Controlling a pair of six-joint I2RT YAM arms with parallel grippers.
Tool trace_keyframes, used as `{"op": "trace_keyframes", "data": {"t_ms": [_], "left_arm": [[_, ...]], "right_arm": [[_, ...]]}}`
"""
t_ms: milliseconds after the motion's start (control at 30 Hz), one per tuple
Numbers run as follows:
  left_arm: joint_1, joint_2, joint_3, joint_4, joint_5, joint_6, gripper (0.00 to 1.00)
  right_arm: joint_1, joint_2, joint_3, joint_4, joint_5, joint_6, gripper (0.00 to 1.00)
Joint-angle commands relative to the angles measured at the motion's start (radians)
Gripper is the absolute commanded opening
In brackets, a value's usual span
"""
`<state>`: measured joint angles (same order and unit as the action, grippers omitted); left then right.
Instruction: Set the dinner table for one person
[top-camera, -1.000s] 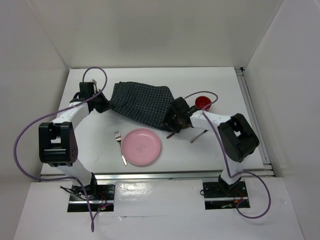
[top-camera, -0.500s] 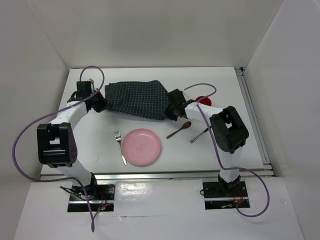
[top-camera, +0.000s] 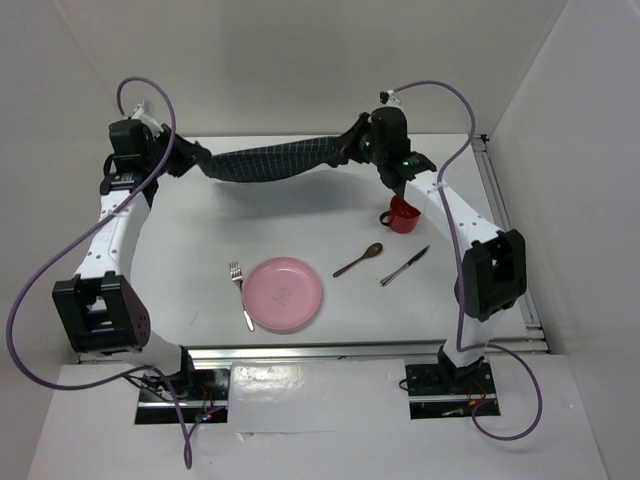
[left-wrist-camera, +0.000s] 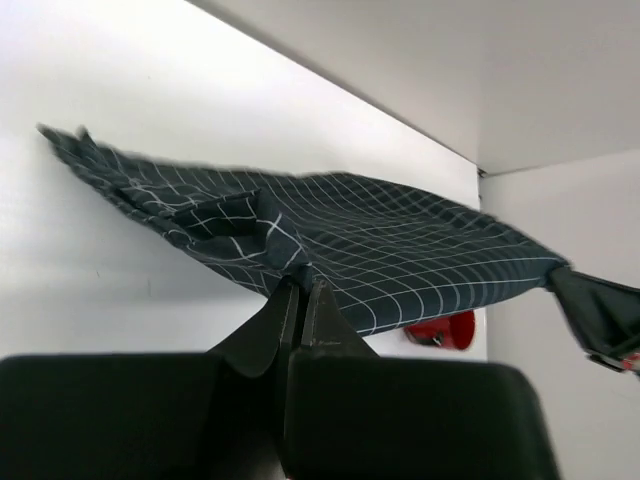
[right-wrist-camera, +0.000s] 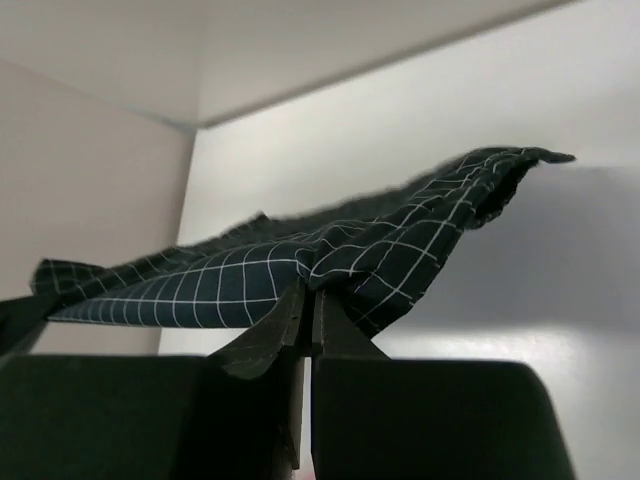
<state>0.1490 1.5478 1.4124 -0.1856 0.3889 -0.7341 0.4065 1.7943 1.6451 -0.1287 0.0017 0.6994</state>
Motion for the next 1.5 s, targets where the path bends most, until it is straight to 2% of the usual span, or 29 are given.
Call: {"op": "trace_keyframes", "data": {"t_ms": [0,200,400,567,667,800,933,1033,1100,1200,1333,1367,1400,1433,1467], "left_arm": [[0.040,-0.075,-0.078,0.032,0.053,-0.030,0.00],[0.058,-0.167,-0.049,-0.003,0.076,-0.019,0.00],[0.058,-0.178,0.009,-0.035,0.122,-0.010,0.00],[0.047,-0.108,0.059,-0.068,0.100,0.009,0.00],[0.047,-0.033,0.101,-0.028,0.117,0.009,0.00],[0.037,0.112,0.254,-0.017,0.180,0.018,0.00],[0.037,0.167,0.299,-0.008,0.205,0.041,0.00],[0.037,0.167,0.309,-0.017,0.177,0.062,0.00],[0.037,0.167,0.290,-0.031,0.177,0.062,0.00],[0.037,0.106,0.171,-0.020,0.177,0.062,0.00],[0.037,-0.023,-0.117,0.040,0.188,0.021,0.00],[0.037,-0.046,-0.226,0.040,0.170,0.012,0.04],[0.037,-0.083,-0.272,0.040,0.160,0.003,0.23],[0.037,-0.094,-0.335,0.003,0.134,0.002,0.47],[0.037,-0.094,-0.355,-0.033,0.104,0.002,0.66]], "right_arm": [[-0.018,-0.098,-0.120,0.023,0.024,-0.052,0.00],[-0.018,-0.222,-0.111,-0.023,0.024,-0.084,0.00],[-0.028,-0.299,-0.091,-0.052,0.015,-0.094,0.00],[-0.061,-0.213,-0.033,-0.010,-0.035,-0.143,0.00],[-0.103,-0.161,0.011,0.038,-0.095,-0.143,0.00],[-0.178,-0.027,0.141,0.104,-0.202,-0.143,0.00],[-0.187,0.047,0.249,0.078,-0.212,-0.179,0.00],[-0.196,0.047,0.227,0.078,-0.212,-0.179,0.00],[-0.196,0.010,0.173,0.078,-0.212,-0.179,0.00],[-0.196,-0.058,0.044,0.106,-0.212,-0.169,0.00],[-0.176,-0.166,-0.126,0.116,-0.221,-0.158,0.00],[-0.160,-0.185,-0.204,0.116,-0.221,-0.158,0.00],[-0.146,-0.203,-0.246,0.104,-0.221,-0.158,0.00],[-0.114,-0.241,-0.333,0.092,-0.221,-0.167,0.00],[-0.098,-0.257,-0.375,0.074,-0.221,-0.176,0.10]]}}
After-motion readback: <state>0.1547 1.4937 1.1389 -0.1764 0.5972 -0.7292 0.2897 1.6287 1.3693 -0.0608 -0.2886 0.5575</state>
